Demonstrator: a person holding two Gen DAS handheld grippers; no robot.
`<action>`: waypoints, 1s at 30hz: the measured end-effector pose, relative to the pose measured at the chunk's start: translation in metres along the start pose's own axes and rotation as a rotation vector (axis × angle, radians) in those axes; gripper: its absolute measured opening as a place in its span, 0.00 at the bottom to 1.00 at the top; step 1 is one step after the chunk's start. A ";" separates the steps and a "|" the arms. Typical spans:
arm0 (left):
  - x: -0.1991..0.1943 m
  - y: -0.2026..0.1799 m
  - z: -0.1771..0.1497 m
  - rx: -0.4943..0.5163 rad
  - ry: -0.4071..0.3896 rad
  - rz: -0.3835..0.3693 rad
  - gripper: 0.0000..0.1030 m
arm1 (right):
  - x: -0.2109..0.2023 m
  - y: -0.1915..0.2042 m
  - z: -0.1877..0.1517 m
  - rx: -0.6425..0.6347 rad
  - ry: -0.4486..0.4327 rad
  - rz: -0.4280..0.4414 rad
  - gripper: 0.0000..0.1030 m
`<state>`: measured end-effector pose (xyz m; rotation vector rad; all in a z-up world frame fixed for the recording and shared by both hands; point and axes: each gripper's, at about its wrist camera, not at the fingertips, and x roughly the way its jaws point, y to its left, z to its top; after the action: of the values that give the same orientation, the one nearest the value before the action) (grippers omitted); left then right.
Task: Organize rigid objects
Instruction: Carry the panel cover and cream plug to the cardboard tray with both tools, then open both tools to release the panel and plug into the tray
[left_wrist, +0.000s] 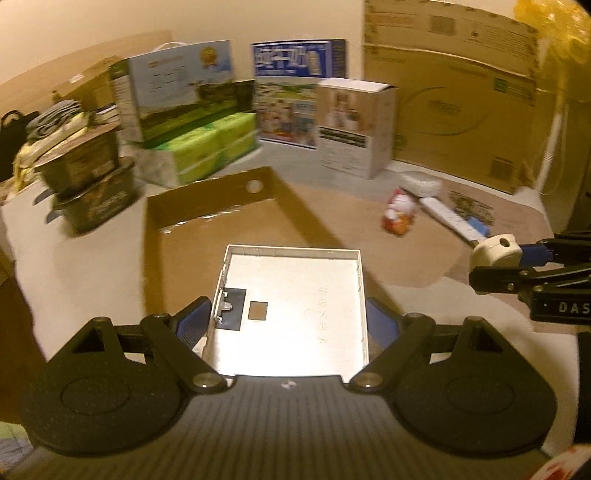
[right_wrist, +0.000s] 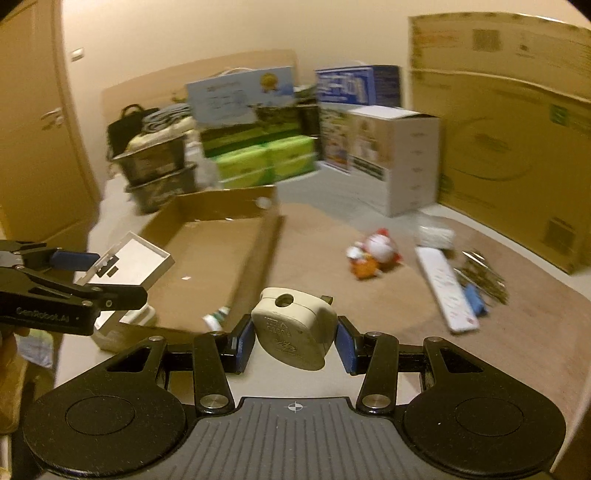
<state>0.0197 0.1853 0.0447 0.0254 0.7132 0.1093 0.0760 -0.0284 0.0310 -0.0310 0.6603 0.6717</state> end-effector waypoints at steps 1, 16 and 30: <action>0.000 0.007 0.000 -0.006 0.000 0.009 0.84 | 0.004 0.004 0.002 -0.009 0.000 0.010 0.45; 0.026 0.058 0.016 -0.031 -0.004 0.054 0.84 | 0.067 0.048 0.033 -0.097 0.031 0.135 0.45; 0.071 0.076 0.023 -0.061 0.009 0.006 0.85 | 0.112 0.053 0.032 -0.122 0.080 0.169 0.45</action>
<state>0.0808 0.2685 0.0202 -0.0311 0.7185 0.1367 0.1280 0.0845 0.0017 -0.1170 0.7034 0.8764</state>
